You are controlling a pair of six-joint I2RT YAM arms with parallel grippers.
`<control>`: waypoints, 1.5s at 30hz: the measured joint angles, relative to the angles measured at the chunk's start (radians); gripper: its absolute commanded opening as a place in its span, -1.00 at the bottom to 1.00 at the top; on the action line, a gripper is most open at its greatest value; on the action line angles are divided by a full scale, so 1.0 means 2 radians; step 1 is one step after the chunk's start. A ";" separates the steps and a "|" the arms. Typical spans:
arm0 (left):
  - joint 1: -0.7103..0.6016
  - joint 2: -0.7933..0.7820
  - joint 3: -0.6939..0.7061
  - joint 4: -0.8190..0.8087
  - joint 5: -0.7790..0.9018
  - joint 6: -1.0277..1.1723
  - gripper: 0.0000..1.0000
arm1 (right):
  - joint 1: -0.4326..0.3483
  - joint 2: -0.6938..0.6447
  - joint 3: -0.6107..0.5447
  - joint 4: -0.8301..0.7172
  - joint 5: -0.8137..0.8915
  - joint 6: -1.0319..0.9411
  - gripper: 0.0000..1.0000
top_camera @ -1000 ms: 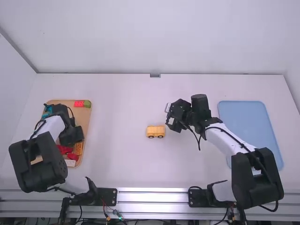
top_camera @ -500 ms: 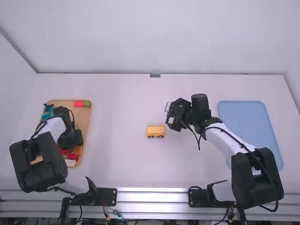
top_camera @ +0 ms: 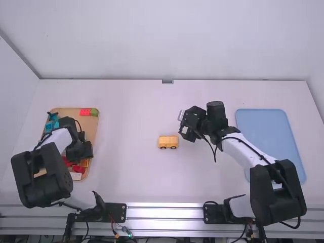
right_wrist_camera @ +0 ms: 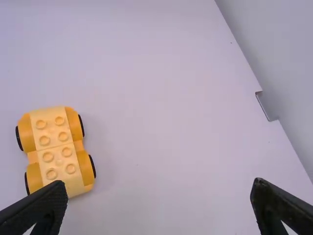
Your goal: Assemble lego blocks to make yellow taxi
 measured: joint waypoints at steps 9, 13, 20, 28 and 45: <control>0.030 0.000 -0.022 0.029 0.000 0.003 -0.24 | 0.000 -0.002 0.000 0.011 0.000 0.000 0.98; 0.041 0.000 -0.023 0.029 -0.002 0.002 -0.31 | 0.000 -0.002 0.000 0.010 0.000 0.000 0.98; 0.042 0.000 -0.024 0.038 0.002 0.002 -0.46 | 0.000 -0.002 0.007 -0.006 0.011 0.029 0.98; 0.042 -0.004 -0.032 0.050 0.004 -0.004 -0.16 | 0.000 -0.002 0.018 -0.019 0.023 0.042 0.98; 0.043 -0.004 -0.038 0.052 0.019 -0.027 -0.43 | 0.000 -0.002 0.018 -0.025 0.023 0.041 0.97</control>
